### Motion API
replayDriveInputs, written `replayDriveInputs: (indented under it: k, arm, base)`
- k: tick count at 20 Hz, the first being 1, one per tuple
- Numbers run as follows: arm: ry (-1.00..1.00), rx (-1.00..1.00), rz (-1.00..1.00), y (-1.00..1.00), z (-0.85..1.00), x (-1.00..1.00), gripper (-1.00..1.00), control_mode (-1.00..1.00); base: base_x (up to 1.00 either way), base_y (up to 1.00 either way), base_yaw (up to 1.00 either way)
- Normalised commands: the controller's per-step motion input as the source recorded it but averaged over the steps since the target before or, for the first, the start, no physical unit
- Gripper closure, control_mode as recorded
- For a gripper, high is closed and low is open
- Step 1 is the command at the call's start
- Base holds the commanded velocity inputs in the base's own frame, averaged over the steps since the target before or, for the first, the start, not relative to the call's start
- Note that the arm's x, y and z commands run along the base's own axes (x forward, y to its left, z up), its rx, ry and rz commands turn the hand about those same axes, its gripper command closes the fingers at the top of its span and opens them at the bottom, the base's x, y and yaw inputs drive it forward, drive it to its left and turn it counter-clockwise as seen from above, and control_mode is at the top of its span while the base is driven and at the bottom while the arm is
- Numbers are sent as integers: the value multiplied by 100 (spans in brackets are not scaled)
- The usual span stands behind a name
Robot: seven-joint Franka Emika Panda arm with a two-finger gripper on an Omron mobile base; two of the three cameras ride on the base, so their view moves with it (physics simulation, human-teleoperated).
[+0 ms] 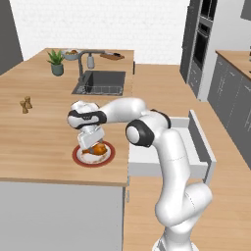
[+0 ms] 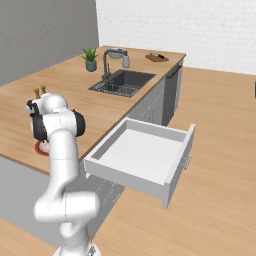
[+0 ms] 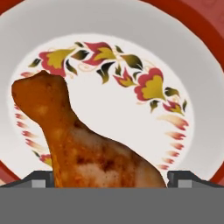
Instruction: Pick up the knife from the drawer and place it on the cutting board. Then place the meat from the plate to the cutting board.
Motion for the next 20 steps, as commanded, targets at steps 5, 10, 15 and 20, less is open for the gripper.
replayDriveInputs:
  k: [5,10,15,20]
  arm:
    - [0,0,1,-10,-44,-12,-100,-100]
    - [0,0,0,0,-31,-24,-100,-100]
    - [0,1,0,0,-23,-11,100,-100]
    - [-6,1,0,-1,0,-14,100,-100]
  base:
    - [0,0,0]
    - [0,0,0]
    - [0,0,0]
    - [0,0,0]
